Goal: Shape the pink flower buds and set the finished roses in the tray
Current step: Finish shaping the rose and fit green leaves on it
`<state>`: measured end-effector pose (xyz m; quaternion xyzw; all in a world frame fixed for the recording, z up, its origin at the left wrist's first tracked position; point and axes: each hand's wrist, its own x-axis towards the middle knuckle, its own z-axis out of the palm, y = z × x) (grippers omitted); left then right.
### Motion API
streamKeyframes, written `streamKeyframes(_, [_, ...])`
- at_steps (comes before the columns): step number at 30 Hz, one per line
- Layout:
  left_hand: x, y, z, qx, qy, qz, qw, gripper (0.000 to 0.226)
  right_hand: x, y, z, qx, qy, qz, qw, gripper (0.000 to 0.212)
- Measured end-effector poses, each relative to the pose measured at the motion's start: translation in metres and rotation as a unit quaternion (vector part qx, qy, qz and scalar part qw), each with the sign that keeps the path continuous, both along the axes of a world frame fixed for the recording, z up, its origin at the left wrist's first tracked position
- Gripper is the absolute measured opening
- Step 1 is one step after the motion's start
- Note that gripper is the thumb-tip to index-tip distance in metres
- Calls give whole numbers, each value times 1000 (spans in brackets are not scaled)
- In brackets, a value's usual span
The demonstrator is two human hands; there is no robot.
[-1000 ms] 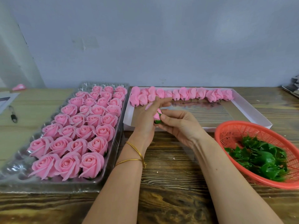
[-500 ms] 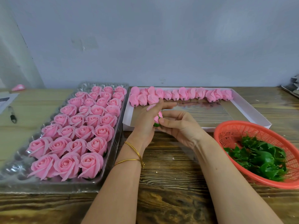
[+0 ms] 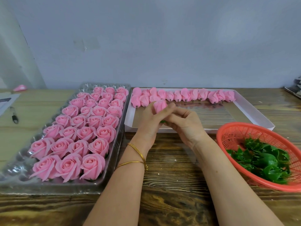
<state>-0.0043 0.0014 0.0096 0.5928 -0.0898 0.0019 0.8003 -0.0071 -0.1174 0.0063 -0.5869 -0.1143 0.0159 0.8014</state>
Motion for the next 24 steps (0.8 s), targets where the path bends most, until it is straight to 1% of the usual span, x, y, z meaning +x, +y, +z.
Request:
streamKeyframes(1, [0,0,-1,1,-3,-5,1000,60,1,0,-1,-4,-6,-18,1000,17])
streamKeyframes(3, [-1,0,-2,2,-12,-15,1000,49,2,0,-3,-23,-24,-48,998,18])
streamKeyframes(6, [-1,-2,-2,12,-30,-35,999,11,1,3,-3,-38,-45,-63,996,26])
streamKeyframes(7, [-2,-2,-2,15,-35,-36,999,5,0,4,-3,-37,-48,-64,996,29])
streamKeyframes(11, [-2,-3,-1,18,-36,-29,999,11,-1,4,-2,-46,-51,-67,995,34])
streamKeyframes(15, [-1,-4,-1,16,-20,3,1000,12,-1,3,-3,-54,-43,-55,996,47])
streamKeyframes(17, [1,-4,-4,13,-7,15,1000,7,-1,5,-3,-60,-40,-42,996,49])
streamKeyframes(21, [2,-4,-6,-2,15,28,999,17,0,5,-5,-63,-35,-30,997,51])
streamKeyframes(24, [3,-5,-6,0,18,37,999,15,1,5,-4,-64,-30,-16,997,50])
